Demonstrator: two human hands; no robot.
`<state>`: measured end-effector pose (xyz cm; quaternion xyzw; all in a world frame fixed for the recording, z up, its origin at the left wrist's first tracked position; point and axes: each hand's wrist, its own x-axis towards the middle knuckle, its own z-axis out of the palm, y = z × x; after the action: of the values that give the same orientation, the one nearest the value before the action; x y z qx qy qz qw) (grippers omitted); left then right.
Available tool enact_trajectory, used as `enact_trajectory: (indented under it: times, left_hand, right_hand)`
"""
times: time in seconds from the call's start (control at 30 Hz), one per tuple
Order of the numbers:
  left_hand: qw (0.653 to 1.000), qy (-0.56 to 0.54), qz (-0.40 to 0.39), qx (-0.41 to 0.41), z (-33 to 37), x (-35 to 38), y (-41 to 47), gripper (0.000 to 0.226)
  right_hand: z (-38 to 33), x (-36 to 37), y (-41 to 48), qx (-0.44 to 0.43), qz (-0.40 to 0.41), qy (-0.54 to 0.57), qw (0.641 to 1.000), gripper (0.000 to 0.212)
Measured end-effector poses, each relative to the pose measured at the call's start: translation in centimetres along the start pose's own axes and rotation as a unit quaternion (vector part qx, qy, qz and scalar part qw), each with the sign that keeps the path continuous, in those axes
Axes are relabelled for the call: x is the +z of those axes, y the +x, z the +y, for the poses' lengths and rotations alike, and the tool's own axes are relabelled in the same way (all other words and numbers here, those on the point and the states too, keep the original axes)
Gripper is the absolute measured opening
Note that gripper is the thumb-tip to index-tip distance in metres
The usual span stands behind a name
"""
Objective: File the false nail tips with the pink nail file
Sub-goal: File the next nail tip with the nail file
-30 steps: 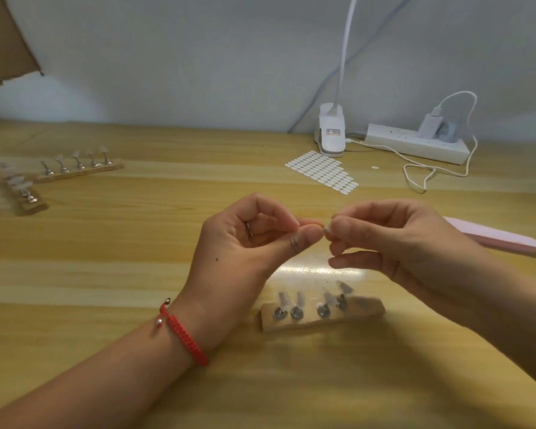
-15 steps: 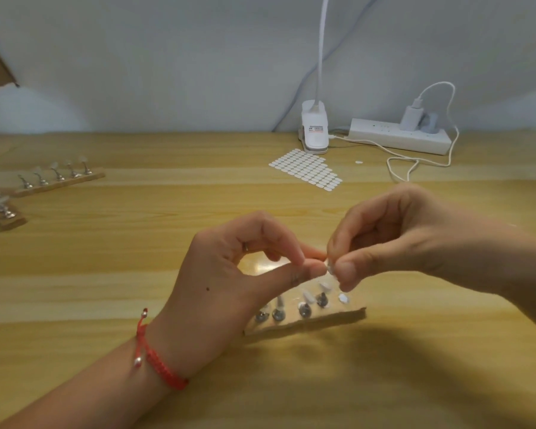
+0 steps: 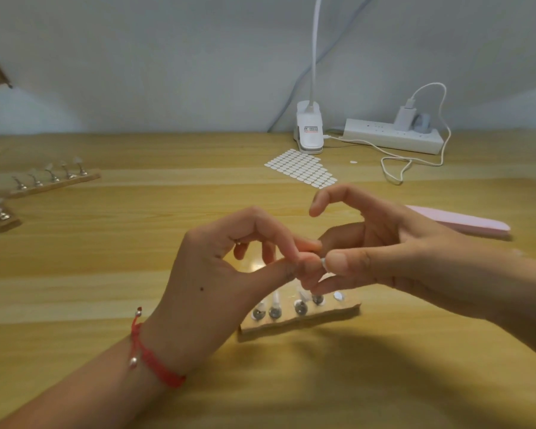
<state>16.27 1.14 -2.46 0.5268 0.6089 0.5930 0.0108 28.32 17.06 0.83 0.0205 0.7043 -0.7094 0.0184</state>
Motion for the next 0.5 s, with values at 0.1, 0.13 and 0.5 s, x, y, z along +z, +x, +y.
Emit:
enact_trajectory:
  times: [0.1, 0.13, 0.5]
  left_hand:
    - [1.0, 0.002, -0.009, 0.001, 0.1, 0.2, -0.3, 0.016]
    - [1.0, 0.003, -0.01, 0.001, 0.1, 0.2, -0.3, 0.016]
    - [0.987, -0.108, 0.05, -0.107, -1.6, -0.1, 0.1, 0.035]
  right_hand:
    - [0.2, 0.3, -0.2, -0.002, 0.013, 0.004, 1.0, 0.03]
    - [0.1, 0.4, -0.3, -0.002, 0.015, 0.004, 1.0, 0.031]
    - [-0.9, -1.4, -1.7, 0.016, 0.081, -0.122, 0.989, 0.033]
